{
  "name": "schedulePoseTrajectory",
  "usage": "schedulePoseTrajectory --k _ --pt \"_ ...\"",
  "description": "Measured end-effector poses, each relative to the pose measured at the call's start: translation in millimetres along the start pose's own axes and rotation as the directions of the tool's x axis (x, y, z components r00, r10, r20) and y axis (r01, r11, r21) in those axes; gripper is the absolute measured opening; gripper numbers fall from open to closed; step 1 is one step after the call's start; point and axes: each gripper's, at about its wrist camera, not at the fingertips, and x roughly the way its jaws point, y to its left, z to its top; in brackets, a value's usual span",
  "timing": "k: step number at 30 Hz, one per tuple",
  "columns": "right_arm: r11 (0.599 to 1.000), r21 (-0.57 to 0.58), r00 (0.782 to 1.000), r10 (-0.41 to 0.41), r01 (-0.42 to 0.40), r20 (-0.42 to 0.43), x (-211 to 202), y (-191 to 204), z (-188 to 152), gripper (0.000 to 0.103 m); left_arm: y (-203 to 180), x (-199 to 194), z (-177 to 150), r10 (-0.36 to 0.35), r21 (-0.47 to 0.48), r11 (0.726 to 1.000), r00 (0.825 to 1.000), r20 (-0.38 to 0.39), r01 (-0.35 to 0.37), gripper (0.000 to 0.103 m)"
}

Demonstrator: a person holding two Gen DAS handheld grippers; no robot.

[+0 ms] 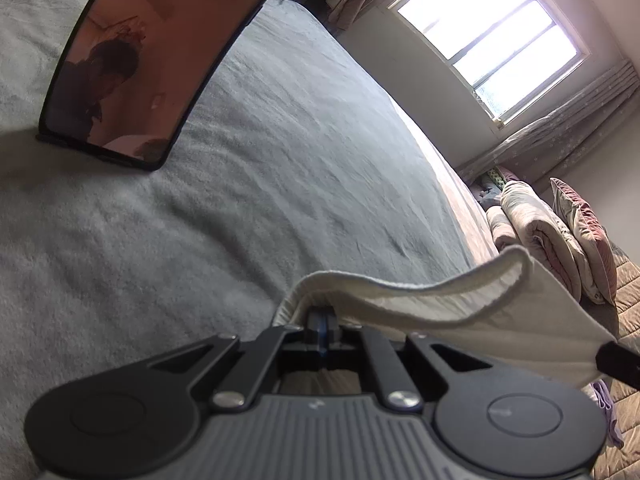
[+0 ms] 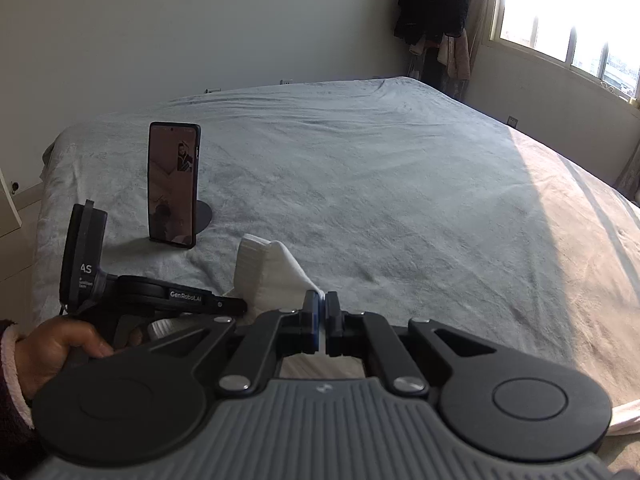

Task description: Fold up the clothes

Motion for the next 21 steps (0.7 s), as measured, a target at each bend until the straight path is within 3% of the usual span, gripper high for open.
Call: schedulePoseTrajectory --k 4,9,14,17,19,21 --pt "0.998 0.034 0.998 0.058 -0.057 -0.039 -14.3 19.8 -24.3 0.003 0.5 0.1 -0.7 -0.004 -0.009 1.000 1.000 0.000 0.004 0.003" --pt "0.991 0.082 0.987 0.114 -0.105 -0.116 -2.3 42.7 -59.7 0.003 2.8 2.3 1.6 -0.022 -0.048 0.999 1.000 -0.012 0.022 0.003" --pt "0.985 0.148 0.971 0.119 -0.090 -0.208 27.2 47.3 -99.0 0.003 8.1 1.8 2.1 -0.041 -0.078 0.996 0.999 -0.025 0.039 0.003" --pt "0.983 0.163 0.975 0.121 -0.090 -0.189 32.3 46.8 -107.9 0.003 11.4 -1.6 1.4 -0.051 -0.078 0.996 0.998 -0.032 0.048 0.003" --pt "0.987 0.135 0.977 0.108 -0.084 -0.183 29.0 51.2 -103.3 0.014 11.9 -4.8 1.2 -0.054 -0.065 0.997 0.998 -0.037 0.051 0.003" --pt "0.992 0.100 0.980 0.092 -0.075 -0.179 25.9 56.3 -98.7 0.015 9.8 -8.6 1.3 -0.058 -0.046 0.997 0.997 -0.043 0.056 0.003"
